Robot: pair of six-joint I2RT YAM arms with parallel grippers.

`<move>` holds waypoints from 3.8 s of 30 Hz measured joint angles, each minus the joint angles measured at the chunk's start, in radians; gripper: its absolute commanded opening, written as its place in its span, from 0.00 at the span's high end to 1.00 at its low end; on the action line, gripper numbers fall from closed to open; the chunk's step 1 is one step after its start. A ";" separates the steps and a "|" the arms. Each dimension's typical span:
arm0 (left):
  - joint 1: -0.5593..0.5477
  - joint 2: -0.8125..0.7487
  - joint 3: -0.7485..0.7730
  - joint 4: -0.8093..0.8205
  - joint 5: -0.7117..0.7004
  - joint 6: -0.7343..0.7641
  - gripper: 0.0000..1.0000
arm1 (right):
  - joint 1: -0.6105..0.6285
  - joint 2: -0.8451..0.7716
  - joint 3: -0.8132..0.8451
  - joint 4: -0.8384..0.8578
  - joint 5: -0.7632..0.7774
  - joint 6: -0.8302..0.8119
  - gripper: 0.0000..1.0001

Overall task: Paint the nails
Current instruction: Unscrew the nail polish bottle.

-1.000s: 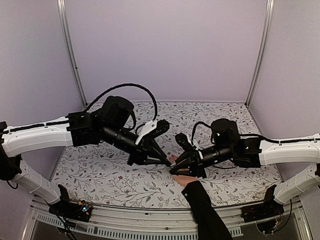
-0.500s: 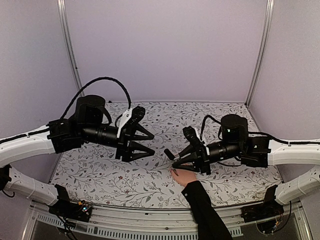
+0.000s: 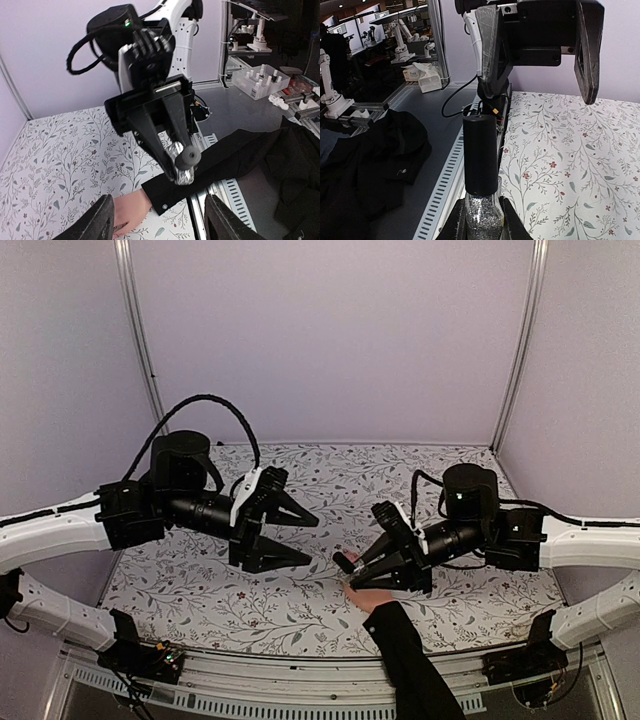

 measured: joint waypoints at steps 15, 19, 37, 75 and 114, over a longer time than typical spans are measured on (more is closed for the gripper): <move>-0.140 0.125 0.100 -0.055 0.056 0.217 0.71 | 0.000 0.088 0.062 -0.087 -0.195 -0.040 1.00; -0.164 0.150 0.116 -0.075 0.037 0.251 0.78 | 0.000 0.102 0.067 -0.097 -0.220 -0.038 1.00; -0.175 0.124 0.076 -0.050 -0.047 0.214 1.00 | 0.002 0.111 0.079 -0.099 -0.172 -0.027 1.00; -0.055 0.350 0.153 0.201 -0.612 -0.366 1.00 | -0.010 0.149 0.067 0.046 0.846 0.058 1.00; 0.074 0.145 -0.094 0.663 0.223 -0.355 0.58 | -0.079 0.039 -0.004 0.188 -0.125 0.146 1.00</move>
